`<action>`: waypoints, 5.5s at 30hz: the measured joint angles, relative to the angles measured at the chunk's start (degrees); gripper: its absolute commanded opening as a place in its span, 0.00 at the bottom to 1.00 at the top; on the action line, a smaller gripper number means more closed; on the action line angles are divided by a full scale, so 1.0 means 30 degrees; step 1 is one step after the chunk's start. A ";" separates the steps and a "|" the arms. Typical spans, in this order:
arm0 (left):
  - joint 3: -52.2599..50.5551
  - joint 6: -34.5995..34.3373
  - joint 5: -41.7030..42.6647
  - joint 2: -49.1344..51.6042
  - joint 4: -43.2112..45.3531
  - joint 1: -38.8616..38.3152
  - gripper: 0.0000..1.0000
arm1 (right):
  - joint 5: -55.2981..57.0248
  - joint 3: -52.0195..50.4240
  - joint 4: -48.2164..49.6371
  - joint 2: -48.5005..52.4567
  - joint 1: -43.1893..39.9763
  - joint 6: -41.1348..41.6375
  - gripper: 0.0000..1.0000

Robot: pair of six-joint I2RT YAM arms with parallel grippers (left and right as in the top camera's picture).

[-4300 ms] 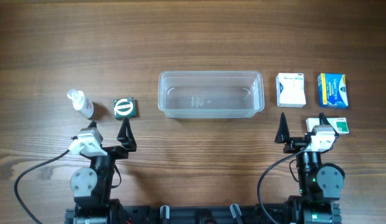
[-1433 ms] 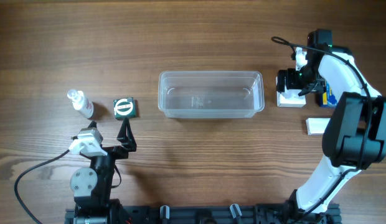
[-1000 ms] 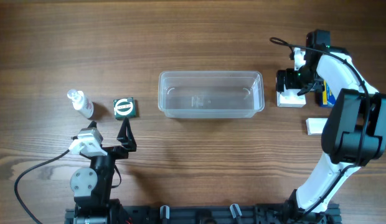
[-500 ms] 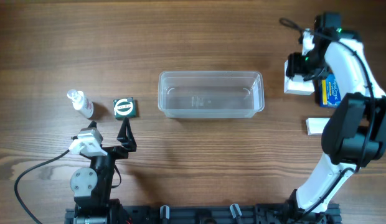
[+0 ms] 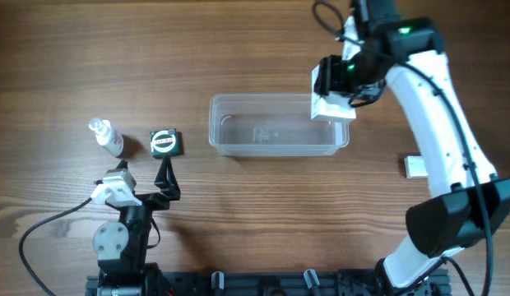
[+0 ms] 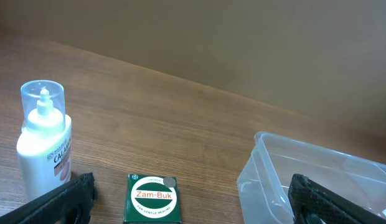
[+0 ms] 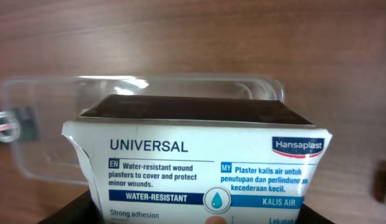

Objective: Pack container
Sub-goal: 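Carry the Hansaplast box left and release it into the container, then move the right gripper back and grasp the blue VapoDrops box, then lower the VapoDrops box into the container's right end and release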

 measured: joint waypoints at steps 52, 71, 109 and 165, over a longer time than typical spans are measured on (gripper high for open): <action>0.0000 0.0007 0.0000 0.0000 0.0000 0.0000 1.00 | 0.5763 0.0248 0.2346 -0.0816 -0.9908 -0.7322 1.00; 0.0000 0.0007 0.0000 0.0000 0.0007 0.0000 1.00 | 0.4408 0.0102 0.4481 0.7635 -1.2597 -1.2211 1.00; 0.0000 0.0007 0.0000 0.0000 0.0000 0.0000 1.00 | -0.2667 0.1581 -0.0554 0.0342 -0.4860 -0.7009 0.71; 0.0000 0.0007 0.0000 0.0000 0.0000 0.0000 1.00 | 0.1588 -0.6798 0.5231 0.0364 0.0714 -0.0495 0.85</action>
